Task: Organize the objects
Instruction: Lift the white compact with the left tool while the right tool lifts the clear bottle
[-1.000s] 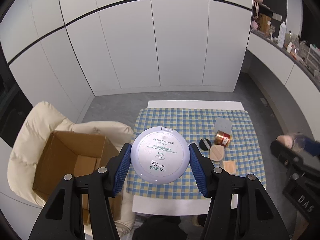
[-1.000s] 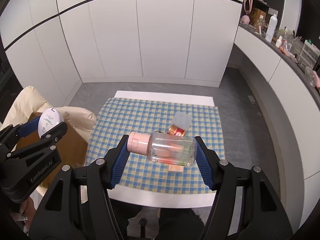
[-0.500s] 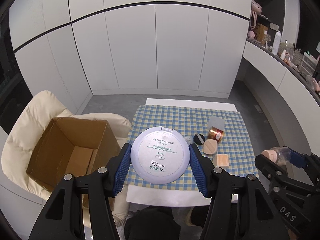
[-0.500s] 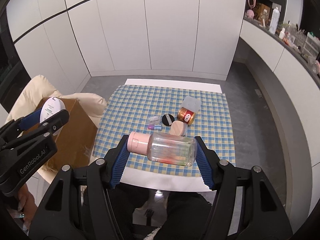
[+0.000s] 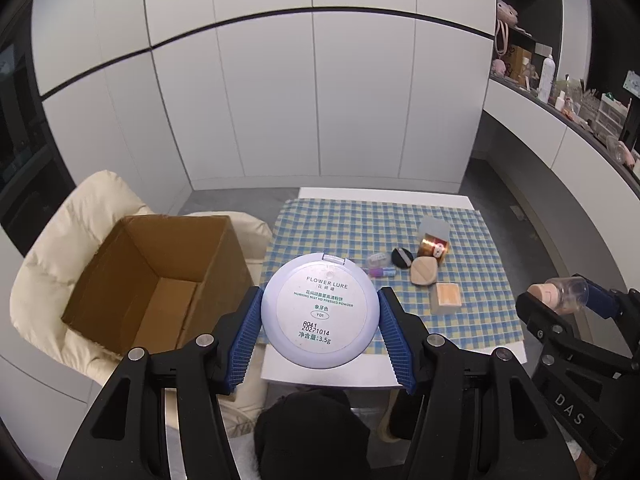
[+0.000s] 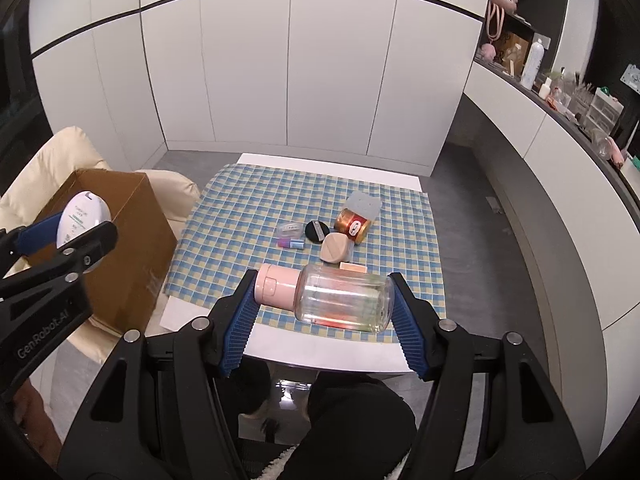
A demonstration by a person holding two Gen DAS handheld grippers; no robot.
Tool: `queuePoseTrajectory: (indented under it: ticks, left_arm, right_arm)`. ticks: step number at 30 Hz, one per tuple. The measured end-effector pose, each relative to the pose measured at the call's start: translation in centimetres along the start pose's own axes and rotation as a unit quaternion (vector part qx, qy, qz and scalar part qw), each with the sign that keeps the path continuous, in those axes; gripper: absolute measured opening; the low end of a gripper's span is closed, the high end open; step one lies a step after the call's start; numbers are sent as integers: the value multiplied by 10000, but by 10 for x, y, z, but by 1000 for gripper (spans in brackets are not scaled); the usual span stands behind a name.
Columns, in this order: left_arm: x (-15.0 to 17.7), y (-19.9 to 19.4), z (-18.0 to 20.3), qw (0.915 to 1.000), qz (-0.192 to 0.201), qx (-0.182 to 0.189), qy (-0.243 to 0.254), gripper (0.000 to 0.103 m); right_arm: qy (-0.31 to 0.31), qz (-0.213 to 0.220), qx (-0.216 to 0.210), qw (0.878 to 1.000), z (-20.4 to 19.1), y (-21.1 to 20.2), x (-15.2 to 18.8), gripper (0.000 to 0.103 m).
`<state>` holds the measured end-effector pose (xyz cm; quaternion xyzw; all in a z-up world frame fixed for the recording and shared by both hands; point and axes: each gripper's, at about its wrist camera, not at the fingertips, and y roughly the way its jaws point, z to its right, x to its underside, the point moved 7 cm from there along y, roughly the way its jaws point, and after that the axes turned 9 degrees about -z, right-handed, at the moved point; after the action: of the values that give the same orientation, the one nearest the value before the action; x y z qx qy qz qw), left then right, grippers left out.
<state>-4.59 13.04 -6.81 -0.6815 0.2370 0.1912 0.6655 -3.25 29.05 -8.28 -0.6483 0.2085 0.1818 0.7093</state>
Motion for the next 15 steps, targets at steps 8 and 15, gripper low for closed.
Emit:
queuePoseTrajectory:
  ticks: [8, 15]
  left_arm:
    - [21, -11, -9, 9998, 75, -112, -132, 58]
    - [42, -8, -6, 9998, -40, -161, -85, 58]
  right_arm:
    - [-32, -20, -300, 9995, -2, -7, 21, 66]
    - [-123, 29, -184, 9998, 3, -11, 39, 66]
